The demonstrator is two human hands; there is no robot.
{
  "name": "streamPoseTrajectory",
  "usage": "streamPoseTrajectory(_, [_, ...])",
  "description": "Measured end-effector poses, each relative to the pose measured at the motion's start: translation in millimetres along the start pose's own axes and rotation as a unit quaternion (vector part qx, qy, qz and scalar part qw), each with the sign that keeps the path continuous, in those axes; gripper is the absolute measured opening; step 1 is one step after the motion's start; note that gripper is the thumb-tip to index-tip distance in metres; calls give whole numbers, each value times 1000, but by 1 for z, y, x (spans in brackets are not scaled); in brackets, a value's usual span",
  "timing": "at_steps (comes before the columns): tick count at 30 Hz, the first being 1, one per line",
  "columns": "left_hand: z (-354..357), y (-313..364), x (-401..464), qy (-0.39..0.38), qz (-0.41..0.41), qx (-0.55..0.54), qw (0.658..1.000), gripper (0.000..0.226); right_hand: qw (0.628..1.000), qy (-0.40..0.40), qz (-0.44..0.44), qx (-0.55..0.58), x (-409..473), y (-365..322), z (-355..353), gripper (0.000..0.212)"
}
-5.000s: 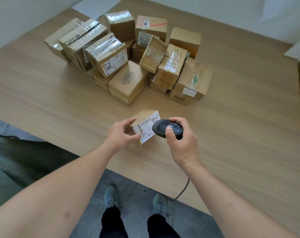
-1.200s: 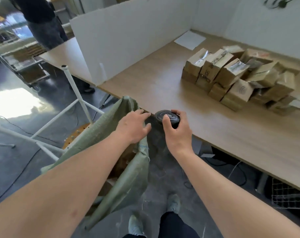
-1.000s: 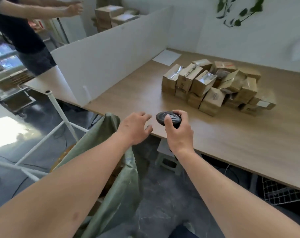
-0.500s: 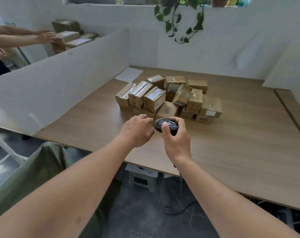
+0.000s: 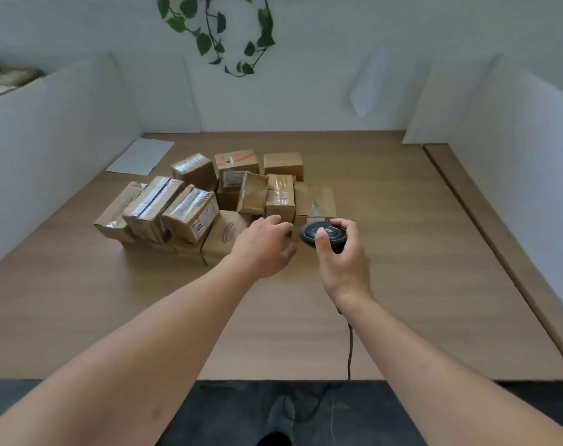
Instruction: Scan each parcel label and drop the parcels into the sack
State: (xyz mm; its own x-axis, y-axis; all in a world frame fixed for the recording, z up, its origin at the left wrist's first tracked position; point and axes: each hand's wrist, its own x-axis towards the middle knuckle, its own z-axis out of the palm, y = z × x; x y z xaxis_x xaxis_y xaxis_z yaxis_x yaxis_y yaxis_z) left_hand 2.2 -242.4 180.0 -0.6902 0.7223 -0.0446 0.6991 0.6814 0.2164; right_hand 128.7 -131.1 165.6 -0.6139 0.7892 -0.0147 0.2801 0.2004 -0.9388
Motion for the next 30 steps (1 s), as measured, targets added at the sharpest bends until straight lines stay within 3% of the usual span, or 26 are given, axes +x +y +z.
streamPoseTrajectory(8, [35, 13, 140, -52, 36, -20, 998, 51, 995, 60, 70, -32, 112, 25, 8, 26])
streamPoseTrajectory(18, [92, 19, 248, -116, 9, -18, 993, 53, 989, 81, 123, -27, 220, 65, 9, 28])
streamPoseTrajectory(30, [164, 47, 314, -81, -225, -15, 971, 101, 992, 17, 121, -11, 275, 149, -1, 28])
